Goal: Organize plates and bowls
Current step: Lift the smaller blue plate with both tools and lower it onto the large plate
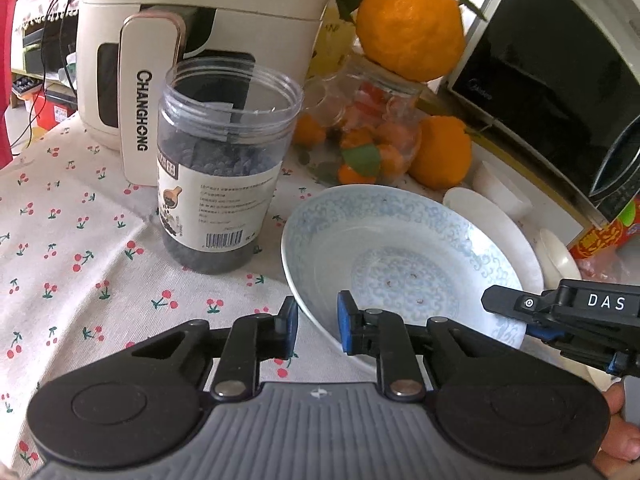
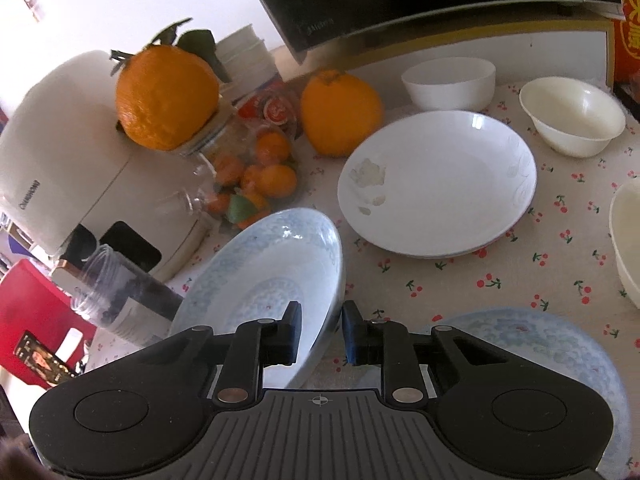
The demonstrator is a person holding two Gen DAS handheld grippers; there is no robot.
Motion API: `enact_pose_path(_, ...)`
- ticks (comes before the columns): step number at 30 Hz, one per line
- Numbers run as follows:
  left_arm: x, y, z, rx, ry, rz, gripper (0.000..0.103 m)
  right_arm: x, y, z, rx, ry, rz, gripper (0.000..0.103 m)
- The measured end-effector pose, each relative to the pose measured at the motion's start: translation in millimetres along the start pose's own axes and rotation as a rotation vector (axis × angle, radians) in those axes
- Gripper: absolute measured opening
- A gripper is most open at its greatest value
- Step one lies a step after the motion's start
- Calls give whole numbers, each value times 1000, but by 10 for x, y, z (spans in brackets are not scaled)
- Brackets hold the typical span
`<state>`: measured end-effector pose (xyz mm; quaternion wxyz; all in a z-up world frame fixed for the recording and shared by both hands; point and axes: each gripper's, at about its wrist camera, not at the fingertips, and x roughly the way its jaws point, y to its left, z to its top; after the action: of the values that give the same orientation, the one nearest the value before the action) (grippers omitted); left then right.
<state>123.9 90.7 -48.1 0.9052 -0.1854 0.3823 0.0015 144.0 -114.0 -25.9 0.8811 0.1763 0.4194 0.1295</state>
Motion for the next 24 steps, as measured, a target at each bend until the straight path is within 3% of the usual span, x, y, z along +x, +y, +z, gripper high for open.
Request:
enact_pose_path(13,-306,-210,-75,50,-25,-66,19,-512,-123,-51,-3,-34,-5,22)
enact_pose_path(24,-467,-541,-319,132,-4,-145,19,-969,-484,-276,20,-29,-51,22)
